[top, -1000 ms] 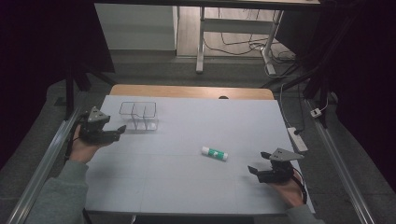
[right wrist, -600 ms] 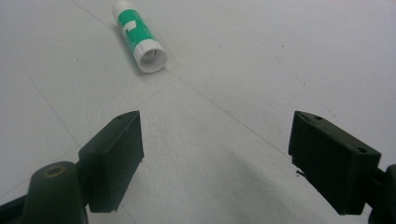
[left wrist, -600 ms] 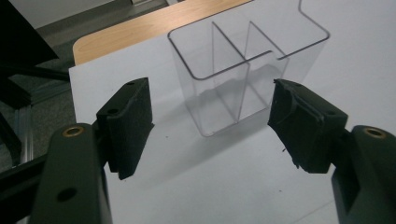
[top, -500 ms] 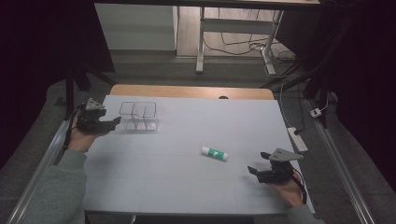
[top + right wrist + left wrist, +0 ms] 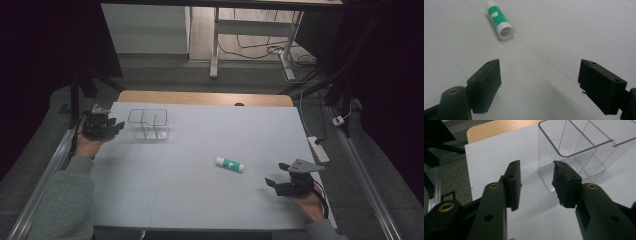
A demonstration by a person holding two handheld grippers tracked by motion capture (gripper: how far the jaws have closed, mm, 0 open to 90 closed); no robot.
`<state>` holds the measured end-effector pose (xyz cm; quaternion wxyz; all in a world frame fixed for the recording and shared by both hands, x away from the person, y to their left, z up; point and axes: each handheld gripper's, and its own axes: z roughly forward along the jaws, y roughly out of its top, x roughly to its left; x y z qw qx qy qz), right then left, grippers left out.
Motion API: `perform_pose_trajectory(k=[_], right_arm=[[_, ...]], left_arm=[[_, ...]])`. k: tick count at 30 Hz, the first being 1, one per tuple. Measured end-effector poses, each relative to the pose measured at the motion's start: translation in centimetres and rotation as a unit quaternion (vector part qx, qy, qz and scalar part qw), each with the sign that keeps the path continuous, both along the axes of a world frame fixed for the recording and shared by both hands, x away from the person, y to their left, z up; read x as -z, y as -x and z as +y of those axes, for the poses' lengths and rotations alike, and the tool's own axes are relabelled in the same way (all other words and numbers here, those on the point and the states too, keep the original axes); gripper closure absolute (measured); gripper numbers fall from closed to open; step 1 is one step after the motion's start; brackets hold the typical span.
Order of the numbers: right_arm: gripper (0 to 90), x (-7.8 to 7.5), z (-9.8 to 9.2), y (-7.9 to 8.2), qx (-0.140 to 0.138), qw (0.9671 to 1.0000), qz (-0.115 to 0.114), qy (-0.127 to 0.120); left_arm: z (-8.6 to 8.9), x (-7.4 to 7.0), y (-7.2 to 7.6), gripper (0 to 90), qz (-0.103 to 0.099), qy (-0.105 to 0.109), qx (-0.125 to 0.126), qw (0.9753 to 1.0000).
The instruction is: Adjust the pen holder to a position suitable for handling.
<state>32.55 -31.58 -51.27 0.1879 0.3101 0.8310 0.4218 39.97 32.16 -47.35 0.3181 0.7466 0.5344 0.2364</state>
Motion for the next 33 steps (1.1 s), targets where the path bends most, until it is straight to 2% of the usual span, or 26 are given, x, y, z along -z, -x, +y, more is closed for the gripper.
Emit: perform_pose_trajectory(k=[4,7,8,9,12,19,33], right_arm=[[18.2,0.0,-0.1,0.0,0.002,1.0000,0.000,0.000],[18.2,0.0,0.0,0.0,0.002,1.0000,0.002,0.002],[18.2,0.0,0.0,0.0,0.002,1.0000,0.002,0.002],[18.4,0.0,0.0,0.0,0.002,1.0000,0.002,0.001],[18.8,0.1,-0.1,0.0,0.001,1.0000,0.003,-0.001],[18.8,0.0,-0.1,-0.1,0.005,1.0000,0.002,-0.003],[19.6,0.1,-0.1,-0.1,0.004,1.0000,0.005,0.002]], left_arm=[[0.2,0.5,-0.5,66.6,0.005,-0.001,0.000,1.0000],[0.3,1.0,-1.0,77.4,0.012,-0.008,-0.002,0.9999],[0.4,1.2,-1.2,77.4,0.016,-0.008,-0.003,0.9998],[0.4,1.3,-1.3,84.5,0.020,-0.007,-0.002,0.9998],[0.6,1.7,-1.6,88.9,0.025,-0.002,0.003,0.9997],[0.1,1.9,-2.4,89.0,0.023,0.009,0.017,0.9996],[-0.8,3.0,-3.6,88.9,0.030,0.023,0.025,0.9990]])
